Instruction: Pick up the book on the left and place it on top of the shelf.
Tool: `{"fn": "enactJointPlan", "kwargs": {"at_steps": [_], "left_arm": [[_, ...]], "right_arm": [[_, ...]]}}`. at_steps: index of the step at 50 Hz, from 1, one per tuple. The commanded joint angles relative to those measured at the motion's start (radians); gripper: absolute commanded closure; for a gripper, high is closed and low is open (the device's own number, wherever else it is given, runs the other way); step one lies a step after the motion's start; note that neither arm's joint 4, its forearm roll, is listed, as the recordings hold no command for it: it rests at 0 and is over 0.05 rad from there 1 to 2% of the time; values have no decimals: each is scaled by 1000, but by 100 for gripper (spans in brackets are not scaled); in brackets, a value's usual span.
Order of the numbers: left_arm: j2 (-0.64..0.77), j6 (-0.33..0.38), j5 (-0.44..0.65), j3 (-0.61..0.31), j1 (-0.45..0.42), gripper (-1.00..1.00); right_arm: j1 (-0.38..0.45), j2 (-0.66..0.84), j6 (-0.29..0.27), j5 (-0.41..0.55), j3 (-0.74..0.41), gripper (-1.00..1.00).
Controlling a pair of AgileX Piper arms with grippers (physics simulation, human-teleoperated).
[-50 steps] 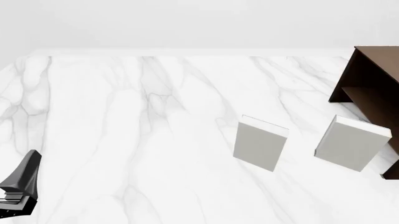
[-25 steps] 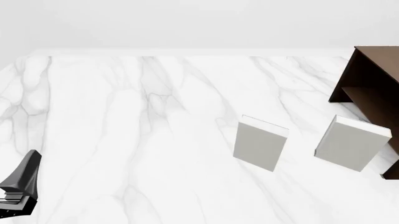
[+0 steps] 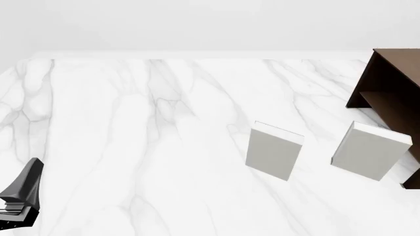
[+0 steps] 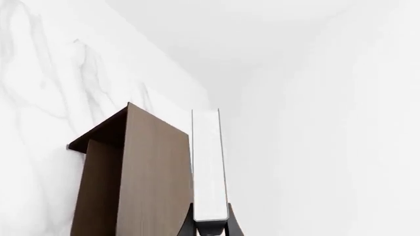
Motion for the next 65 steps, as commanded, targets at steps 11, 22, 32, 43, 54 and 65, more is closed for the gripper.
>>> {"fn": "enactJointPlan", "kwargs": {"at_steps": [11, 22, 32, 43, 54, 65], "left_arm": [[0, 0, 0, 0, 0, -100], [0, 0, 0, 0, 0, -100], [0, 0, 0, 0, 0, -100], [0, 0, 0, 0, 0, -100], [0, 0, 0, 0, 0, -100], [0, 0, 0, 0, 0, -100]], "right_arm": [[-53, 33, -19, -50, -3, 100], [-74, 52, -29, -70, 4, 100], [-93, 103, -34, -113, 7, 100], [-89, 162, -32, -133, -19, 100], [-93, 197, -19, -154, -40, 100], [-92, 243, -23, -178, -42, 100]]}}
